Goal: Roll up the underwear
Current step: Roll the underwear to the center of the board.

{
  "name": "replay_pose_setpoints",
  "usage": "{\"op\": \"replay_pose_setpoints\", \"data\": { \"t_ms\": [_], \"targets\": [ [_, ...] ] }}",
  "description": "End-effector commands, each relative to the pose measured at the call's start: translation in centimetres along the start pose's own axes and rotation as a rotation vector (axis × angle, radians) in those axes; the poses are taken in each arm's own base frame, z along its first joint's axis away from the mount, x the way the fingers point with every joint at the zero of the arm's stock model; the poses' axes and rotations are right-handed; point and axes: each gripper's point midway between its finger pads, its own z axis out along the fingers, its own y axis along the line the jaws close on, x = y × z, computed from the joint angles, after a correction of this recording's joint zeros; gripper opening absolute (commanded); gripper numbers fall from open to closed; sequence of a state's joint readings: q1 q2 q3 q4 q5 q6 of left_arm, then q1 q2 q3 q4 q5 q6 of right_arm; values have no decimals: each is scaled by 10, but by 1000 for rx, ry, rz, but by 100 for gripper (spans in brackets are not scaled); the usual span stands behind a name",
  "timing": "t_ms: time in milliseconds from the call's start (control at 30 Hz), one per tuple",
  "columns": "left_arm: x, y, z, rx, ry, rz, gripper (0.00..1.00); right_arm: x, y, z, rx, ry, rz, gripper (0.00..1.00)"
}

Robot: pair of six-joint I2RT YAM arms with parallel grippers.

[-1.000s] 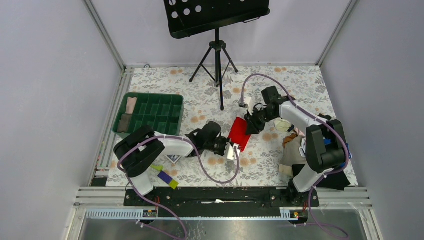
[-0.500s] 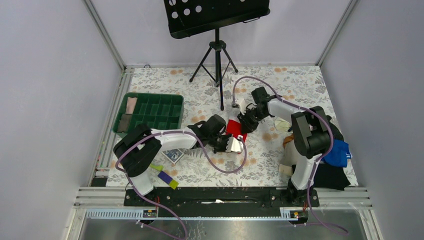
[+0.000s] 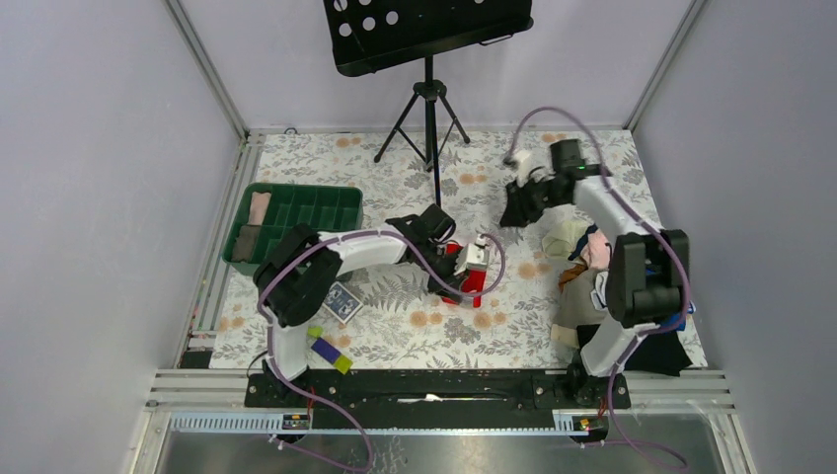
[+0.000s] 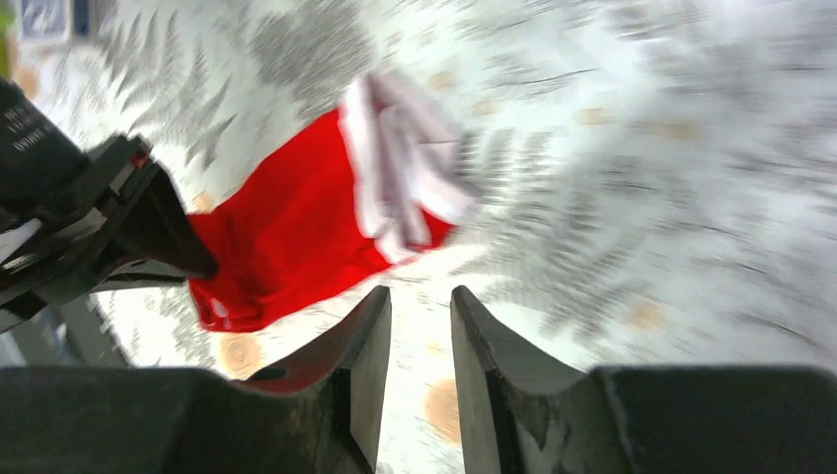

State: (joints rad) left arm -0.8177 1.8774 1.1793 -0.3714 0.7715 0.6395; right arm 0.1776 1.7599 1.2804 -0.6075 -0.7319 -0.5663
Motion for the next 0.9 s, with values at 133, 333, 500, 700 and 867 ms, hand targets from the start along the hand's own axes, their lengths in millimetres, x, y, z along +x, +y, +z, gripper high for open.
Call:
{"op": "replay_pose_setpoints", "data": {
  "t_ms": [133,333,500,700,867],
  "targets": [
    [-8,14,5,221,-76,-281,0,-45,-4,-98,300,-319,-128,38],
    [11,27,11,303,-44,-475,0,19,43,-86,343,-356,-354,44],
    [27,34,19,322,-21,-580,1,68,91,-43,187,-158,-671,39],
    [30,39,24,330,-20,-617,1,81,118,5,66,-105,-1002,50],
    [37,43,30,320,7,-672,2,80,124,34,25,-97,-1162,55]
  ]
}}
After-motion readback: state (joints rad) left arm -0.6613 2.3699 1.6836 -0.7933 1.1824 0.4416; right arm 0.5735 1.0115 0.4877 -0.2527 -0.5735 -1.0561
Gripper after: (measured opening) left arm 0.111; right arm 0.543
